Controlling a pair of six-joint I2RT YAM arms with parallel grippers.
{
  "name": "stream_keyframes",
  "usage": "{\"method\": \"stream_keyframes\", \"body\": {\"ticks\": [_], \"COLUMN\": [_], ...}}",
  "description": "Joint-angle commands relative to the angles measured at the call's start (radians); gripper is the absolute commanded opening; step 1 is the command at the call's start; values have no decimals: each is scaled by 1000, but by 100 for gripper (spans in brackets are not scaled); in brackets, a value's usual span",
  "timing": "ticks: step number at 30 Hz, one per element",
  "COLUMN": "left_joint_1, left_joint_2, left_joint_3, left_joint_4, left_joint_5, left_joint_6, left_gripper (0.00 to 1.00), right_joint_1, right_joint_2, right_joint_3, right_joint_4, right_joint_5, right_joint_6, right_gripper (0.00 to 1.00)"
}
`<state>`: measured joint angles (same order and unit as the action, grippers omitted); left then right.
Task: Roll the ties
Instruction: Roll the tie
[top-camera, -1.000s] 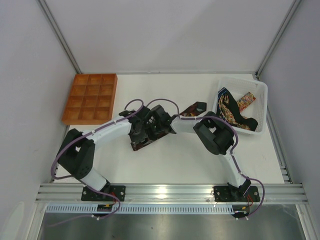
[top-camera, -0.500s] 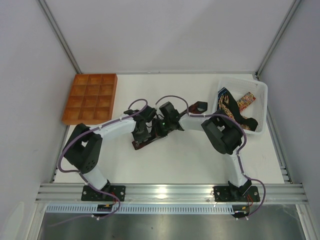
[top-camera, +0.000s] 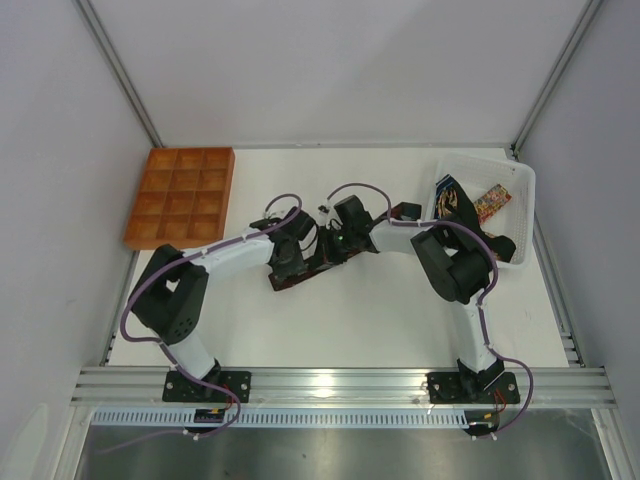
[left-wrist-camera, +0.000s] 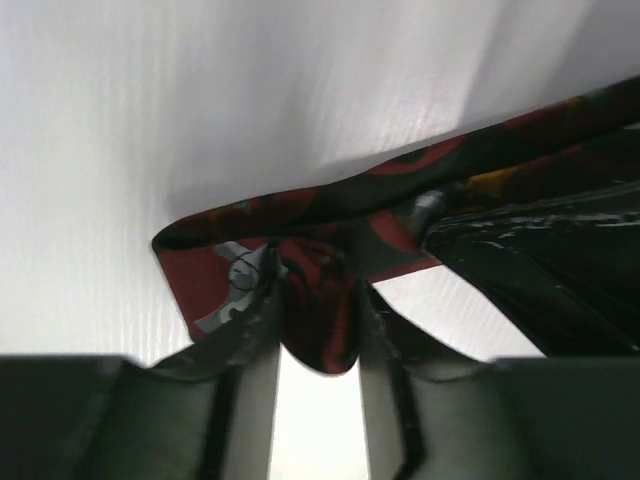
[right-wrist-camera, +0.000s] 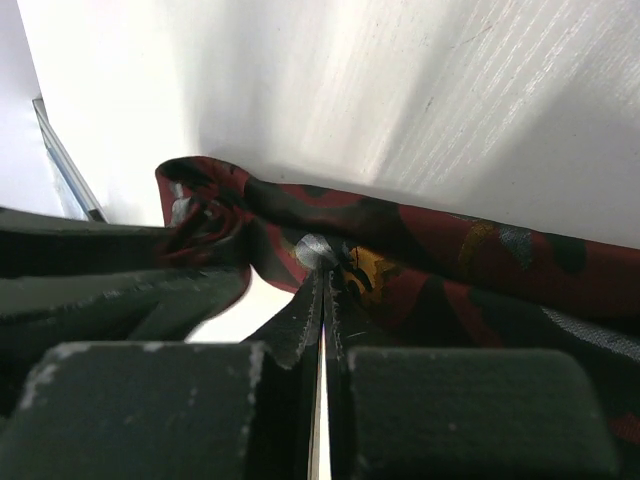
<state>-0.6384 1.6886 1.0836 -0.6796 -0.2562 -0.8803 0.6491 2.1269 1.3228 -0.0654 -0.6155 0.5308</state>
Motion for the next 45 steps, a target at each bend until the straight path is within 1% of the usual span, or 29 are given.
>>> {"method": "stream_keyframes", "body": {"ticks": [1, 2, 4, 6, 7, 8, 10, 13, 15, 16, 22, 28, 30, 34, 35, 39, 42, 45], "left_joint_1": [-3, -4, -4, -4, -4, -4, -4, -4, -3, -3, -3, -3, -3, 6, 25, 91, 141, 180], "left_joint_2": [-12, -33, -59, -111, -112, -142, -174, -234, -269, -283, -369, -408, -443, -549, -591, -659, -675, -672], "left_joint_3": [-36, -45, -73, -115, -116, -138, -162, -206, -232, -240, -307, -320, -318, -327, -336, -366, -383, -401], "left_joint_4": [143, 158, 199, 236, 250, 265, 307, 354, 382, 390, 460, 445, 424, 356, 332, 284, 241, 224], "left_joint_5": [18, 32, 44, 70, 71, 78, 103, 129, 143, 147, 170, 178, 179, 153, 159, 216, 247, 288], "left_joint_6": [63, 73, 83, 99, 99, 110, 116, 122, 135, 138, 158, 167, 168, 164, 161, 136, 112, 93], "left_gripper": [42, 51, 58, 70, 70, 75, 78, 82, 82, 85, 88, 88, 87, 86, 86, 85, 84, 81], "right_joint_1": [6, 4, 0, -8, -11, -14, -28, -35, -37, -37, -34, -2, 7, 41, 47, 63, 57, 44], "right_joint_2": [10, 8, -2, -21, -28, -35, -33, -24, -24, -28, -50, -74, -81, -99, -91, -55, -21, 8], "right_joint_3": [-19, -19, -20, -20, -19, -17, 5, 56, 78, 85, 96, 89, 81, 82, 85, 107, 115, 131], "right_joint_4": [21, 16, 9, 3, -2, -5, -25, -53, -65, -62, -50, -48, -21, -24, -22, -45, -45, -59], "right_joint_5": [-10, -9, -7, -1, -1, 2, -3, -65, -116, -133, -207, -230, -247, -236, -242, -225, -220, -196], "right_joint_6": [-12, -15, -18, -22, -26, -28, -35, -57, -69, -69, -46, -32, -14, -8, -5, -8, -17, -48], "right_gripper": [0, 0, 0, 0, 0, 0, 0, 0, 0, 0, 0, 0, 0, 0, 0, 0, 0, 0]}}
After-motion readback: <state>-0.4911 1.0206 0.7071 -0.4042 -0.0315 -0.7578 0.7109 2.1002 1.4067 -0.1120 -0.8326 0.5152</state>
